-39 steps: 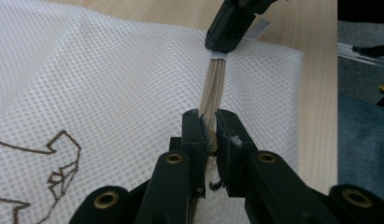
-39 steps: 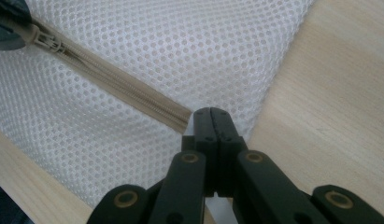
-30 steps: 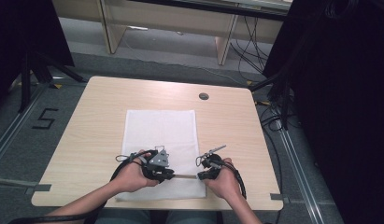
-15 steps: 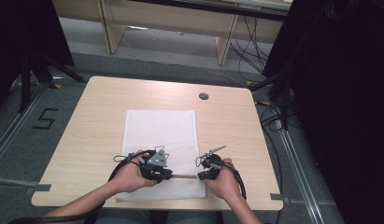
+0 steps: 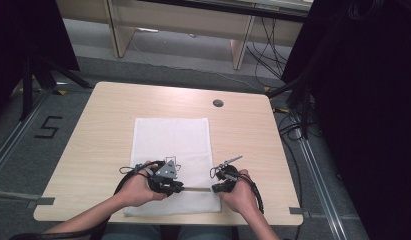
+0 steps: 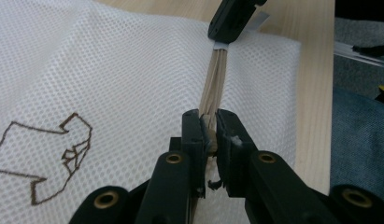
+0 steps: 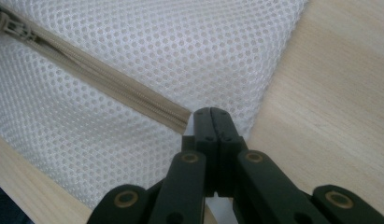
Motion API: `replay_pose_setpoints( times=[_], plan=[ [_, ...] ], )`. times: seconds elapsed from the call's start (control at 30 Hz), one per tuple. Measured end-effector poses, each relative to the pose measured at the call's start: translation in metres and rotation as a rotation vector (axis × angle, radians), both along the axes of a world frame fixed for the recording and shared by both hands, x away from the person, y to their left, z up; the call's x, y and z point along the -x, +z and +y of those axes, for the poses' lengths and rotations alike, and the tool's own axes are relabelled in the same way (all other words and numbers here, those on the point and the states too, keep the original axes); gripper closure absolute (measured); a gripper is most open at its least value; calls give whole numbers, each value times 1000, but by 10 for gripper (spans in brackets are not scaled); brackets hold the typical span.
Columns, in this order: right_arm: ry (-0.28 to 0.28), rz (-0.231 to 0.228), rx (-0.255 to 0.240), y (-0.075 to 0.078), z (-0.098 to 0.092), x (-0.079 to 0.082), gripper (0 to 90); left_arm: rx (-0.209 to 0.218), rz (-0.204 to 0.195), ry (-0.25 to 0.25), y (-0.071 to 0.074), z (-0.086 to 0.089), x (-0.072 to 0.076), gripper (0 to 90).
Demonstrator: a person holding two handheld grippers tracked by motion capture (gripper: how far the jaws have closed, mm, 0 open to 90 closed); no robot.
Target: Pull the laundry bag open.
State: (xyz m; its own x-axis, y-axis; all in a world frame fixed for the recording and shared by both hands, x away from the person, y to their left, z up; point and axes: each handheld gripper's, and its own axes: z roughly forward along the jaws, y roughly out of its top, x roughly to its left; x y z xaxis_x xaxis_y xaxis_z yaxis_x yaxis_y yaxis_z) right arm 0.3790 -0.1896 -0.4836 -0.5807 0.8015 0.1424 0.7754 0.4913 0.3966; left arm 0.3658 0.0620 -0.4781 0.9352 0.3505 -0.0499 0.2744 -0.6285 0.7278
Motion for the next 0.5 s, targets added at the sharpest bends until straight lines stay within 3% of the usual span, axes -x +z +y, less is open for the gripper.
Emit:
replay_pose_setpoints(
  times=[0.5],
  plan=[
    [1,0,0,0,0,0,900,8,-1,-2,0,2,2,819]
  ],
)
